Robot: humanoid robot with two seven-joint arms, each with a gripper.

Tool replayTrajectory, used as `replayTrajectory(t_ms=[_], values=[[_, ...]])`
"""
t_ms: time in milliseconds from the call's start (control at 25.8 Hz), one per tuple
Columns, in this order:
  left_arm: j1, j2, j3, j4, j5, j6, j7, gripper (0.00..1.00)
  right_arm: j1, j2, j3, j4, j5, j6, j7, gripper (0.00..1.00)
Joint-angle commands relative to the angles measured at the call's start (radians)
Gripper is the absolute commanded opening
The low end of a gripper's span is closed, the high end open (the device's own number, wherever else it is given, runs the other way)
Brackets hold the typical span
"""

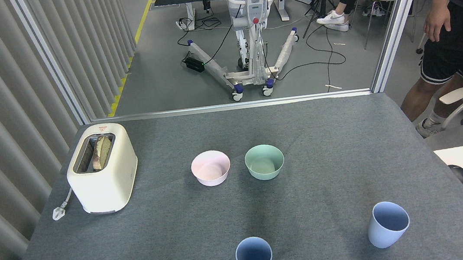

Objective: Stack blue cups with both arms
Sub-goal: 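Reach the right gripper to the other blue cup and grasp it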

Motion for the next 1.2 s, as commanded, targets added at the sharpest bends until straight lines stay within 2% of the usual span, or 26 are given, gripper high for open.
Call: replayTrajectory(t_ms=[0,310,658,1006,1045,1161], values=[[-0.001,-0.001,0.001,0.000,0.000,0.000,0.002,1.00,-0.076,-0.016,-0.006,0.058,0.002,0.071,0.020,1.00],[0.002,0.001,0.001,0.000,0.000,0.001,0.002,1.00,-0.208,-0.087,0.000,0.177,0.002,0.083,0.023,1.00],[-0.001,0.001,0.001,0.000,0.000,0.001,0.002,1.00,-0.280,-0.104,0.047,0.242,0.002,0.069,0.030,1.00],[-0.001,0.001,0.001,0.002,0.000,0.001,0.004,1.00,-0.345,-0.107,0.047,0.304,0.001,0.069,0.030,1.00],[-0.001,0.001,0.001,0.000,0.000,0.001,0.004,1.00,-0.349,-0.107,0.047,0.312,0.001,0.069,0.030,0.98],[-0.001,0.001,0.001,0.002,0.000,0.001,0.004,1.00,-0.352,-0.116,0.047,0.313,0.002,0.069,0.030,0.82]])
